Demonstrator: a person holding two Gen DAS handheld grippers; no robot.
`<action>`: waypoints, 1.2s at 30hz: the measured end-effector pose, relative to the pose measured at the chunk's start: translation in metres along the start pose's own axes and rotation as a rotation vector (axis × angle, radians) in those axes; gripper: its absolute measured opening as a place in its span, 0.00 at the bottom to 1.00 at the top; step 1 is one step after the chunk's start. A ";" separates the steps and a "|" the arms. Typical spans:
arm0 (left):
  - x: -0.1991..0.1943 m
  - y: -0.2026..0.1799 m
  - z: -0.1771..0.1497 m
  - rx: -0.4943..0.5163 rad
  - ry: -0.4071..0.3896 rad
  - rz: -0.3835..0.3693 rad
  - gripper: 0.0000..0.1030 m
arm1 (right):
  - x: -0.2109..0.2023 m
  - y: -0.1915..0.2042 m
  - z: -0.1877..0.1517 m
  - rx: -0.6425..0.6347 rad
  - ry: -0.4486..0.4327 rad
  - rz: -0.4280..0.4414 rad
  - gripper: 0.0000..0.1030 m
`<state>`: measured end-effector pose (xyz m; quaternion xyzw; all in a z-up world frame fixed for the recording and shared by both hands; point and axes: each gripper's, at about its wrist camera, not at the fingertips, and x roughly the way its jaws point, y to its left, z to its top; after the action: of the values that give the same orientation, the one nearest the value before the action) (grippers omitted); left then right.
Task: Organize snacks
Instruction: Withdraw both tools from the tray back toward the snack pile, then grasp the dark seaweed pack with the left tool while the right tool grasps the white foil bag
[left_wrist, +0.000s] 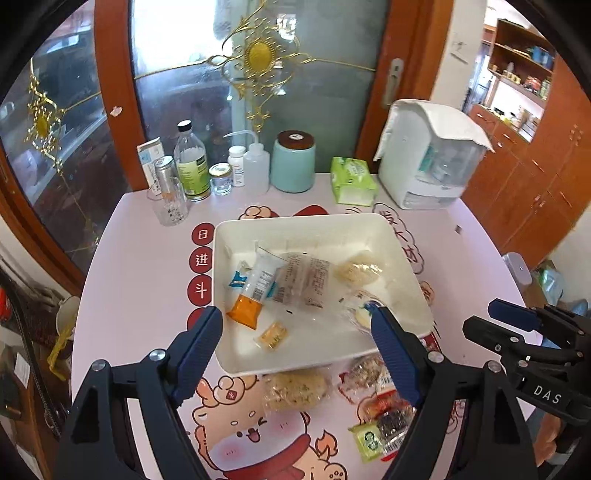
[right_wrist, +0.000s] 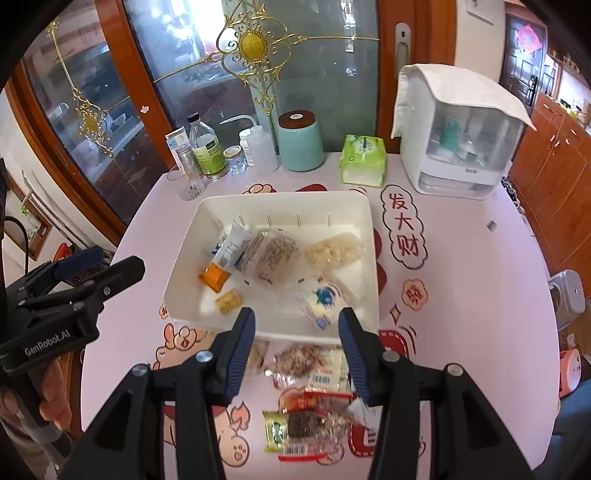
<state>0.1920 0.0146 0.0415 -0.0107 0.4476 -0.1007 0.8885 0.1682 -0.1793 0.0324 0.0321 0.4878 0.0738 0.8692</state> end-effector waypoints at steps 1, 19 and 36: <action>-0.004 -0.003 -0.004 0.012 -0.006 -0.006 0.79 | -0.006 -0.002 -0.007 0.001 -0.007 -0.004 0.49; -0.022 -0.083 -0.100 0.274 -0.011 -0.152 0.81 | -0.052 -0.041 -0.115 0.074 -0.012 -0.151 0.59; 0.107 -0.111 -0.167 0.069 0.309 -0.069 0.81 | 0.016 -0.088 -0.140 -0.223 0.054 -0.099 0.65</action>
<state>0.1019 -0.1024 -0.1311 0.0199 0.5745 -0.1468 0.8050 0.0659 -0.2656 -0.0656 -0.0908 0.5007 0.0854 0.8566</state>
